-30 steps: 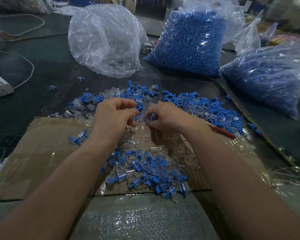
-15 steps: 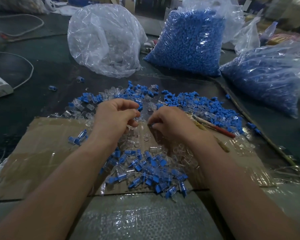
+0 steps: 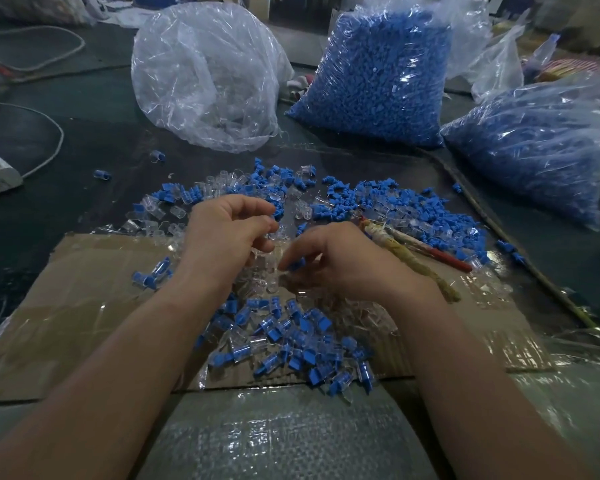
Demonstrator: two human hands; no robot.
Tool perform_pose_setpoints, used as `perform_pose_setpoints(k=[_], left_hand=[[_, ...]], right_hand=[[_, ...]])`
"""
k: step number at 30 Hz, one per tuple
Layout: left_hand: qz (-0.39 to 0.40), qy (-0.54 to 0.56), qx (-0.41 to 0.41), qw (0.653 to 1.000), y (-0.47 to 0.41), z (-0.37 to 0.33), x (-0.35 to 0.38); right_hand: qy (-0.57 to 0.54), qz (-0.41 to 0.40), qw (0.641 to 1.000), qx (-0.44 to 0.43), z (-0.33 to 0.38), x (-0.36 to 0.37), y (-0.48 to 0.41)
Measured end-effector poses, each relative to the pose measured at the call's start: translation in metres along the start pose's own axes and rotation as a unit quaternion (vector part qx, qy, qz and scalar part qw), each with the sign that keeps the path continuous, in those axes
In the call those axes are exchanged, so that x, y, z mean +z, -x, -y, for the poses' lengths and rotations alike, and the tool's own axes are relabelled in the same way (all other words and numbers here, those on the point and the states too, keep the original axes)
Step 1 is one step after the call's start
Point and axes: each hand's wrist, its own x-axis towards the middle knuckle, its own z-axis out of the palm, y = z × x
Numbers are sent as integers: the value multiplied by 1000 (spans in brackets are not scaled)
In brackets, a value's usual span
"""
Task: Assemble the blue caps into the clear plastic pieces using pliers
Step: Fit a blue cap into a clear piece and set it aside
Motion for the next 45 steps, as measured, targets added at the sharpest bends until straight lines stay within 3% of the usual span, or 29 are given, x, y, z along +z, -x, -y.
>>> perform_pose_setpoints(k=[4,6,9,12,17,23,29,35,40,45], left_hand=[[11,1,1,1000,1,0,0],[23,4,-1,1000,1,-1,0],[69,14,-1,998,3,-2,1],[108,7,16,994,7,-2,5],[96,10,42,994,6,-2,4],[113,17,45,992,6,-1,4],[102,68,25,992,4,-1,3],[65,37,43,996,3,1,4],[62,64,22,996,2,2,5],[68,52,30,996,2,2,5]], right_hand=[[-12,-41,999,18,-5,3,-1],[-97,-108,989,34,-7,0,0],[-276,-188,942,30,-10,-5,3],[-363,-171,916,27,-9,-6,5],[-447,-140,883,32,-9,-3,3],[-445,-139,884,31,-10,-2,3],[-401,-233,885,45,-10,-3,7],[-262,-242,934,36,-9,-1,6],[-273,-300,914,-3,-4,-1,7],[-237,-289,927,-28,-1,3,8]])
